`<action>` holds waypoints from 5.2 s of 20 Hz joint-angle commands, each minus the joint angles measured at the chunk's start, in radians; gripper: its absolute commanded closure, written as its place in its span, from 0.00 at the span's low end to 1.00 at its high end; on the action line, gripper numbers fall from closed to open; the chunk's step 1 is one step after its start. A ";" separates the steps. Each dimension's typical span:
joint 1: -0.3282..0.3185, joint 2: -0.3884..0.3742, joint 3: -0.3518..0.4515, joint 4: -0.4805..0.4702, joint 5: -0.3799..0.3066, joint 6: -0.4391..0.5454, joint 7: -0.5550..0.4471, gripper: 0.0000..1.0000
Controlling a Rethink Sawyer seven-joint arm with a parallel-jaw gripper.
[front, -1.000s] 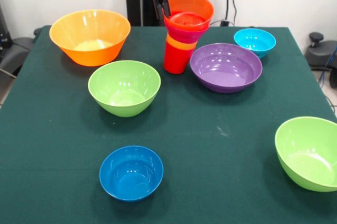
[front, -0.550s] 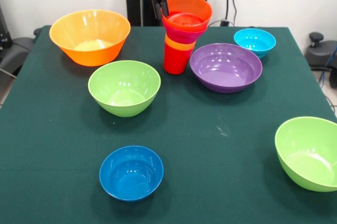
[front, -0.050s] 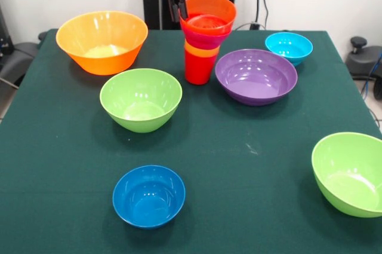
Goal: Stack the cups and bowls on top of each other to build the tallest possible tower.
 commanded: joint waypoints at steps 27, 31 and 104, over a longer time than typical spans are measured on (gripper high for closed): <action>0.068 -0.004 -0.048 -0.051 -0.106 0.003 -0.066 1.00; 0.067 0.000 -0.051 -0.052 -0.111 -0.007 -0.065 1.00; 0.009 0.075 0.055 -0.098 -0.033 0.052 -0.142 1.00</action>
